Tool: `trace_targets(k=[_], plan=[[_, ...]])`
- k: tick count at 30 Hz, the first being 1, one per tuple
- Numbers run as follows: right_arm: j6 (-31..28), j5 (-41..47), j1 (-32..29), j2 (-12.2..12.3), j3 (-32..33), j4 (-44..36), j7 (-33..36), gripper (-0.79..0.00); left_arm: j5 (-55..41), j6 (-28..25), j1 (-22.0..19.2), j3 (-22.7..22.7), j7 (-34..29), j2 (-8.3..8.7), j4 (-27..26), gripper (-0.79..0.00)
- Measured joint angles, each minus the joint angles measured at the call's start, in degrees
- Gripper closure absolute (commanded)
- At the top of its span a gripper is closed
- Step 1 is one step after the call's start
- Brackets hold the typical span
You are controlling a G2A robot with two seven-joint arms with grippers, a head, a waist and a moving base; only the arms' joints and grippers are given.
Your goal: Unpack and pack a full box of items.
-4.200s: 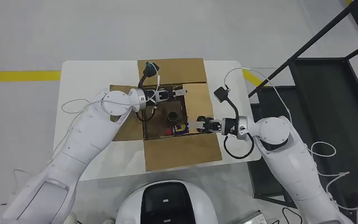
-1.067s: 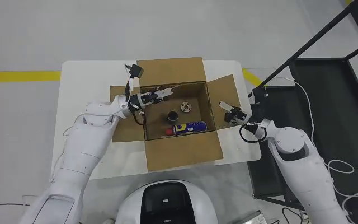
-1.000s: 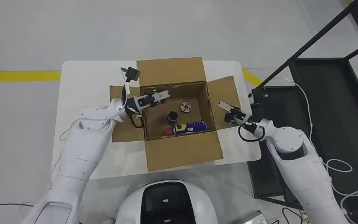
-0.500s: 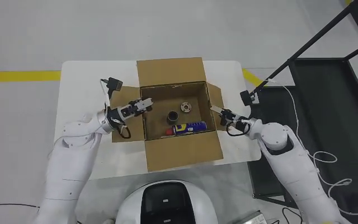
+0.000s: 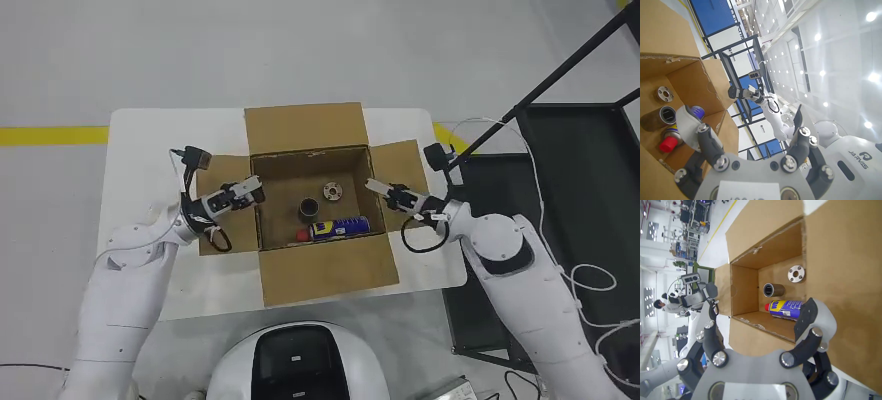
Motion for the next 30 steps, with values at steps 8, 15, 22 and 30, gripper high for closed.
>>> trace_targets(k=[8,15,22,30], plan=[[3.9,-11.9,10.9,-1.0,-12.0,-0.8,7.2,-0.785,-1.6,-2.7,-2.9,3.2,-1.0,-0.41,7.2,-0.785],[4.7,-13.3,16.2,-2.2,-17.8,2.4,7.1,-0.785,-5.0,-6.5,-1.0,-0.2,-4.9,0.69,4.1,-0.785],[4.5,-13.2,16.4,-2.3,-18.0,2.8,6.9,-0.785,-4.1,-7.7,4.5,-6.9,-3.5,2.36,-3.1,-0.785],[4.5,-13.2,16.4,-2.3,-18.0,2.8,6.9,-0.785,-3.1,-5.9,10.8,-14.4,-0.6,3.93,-8.9,-0.785]])
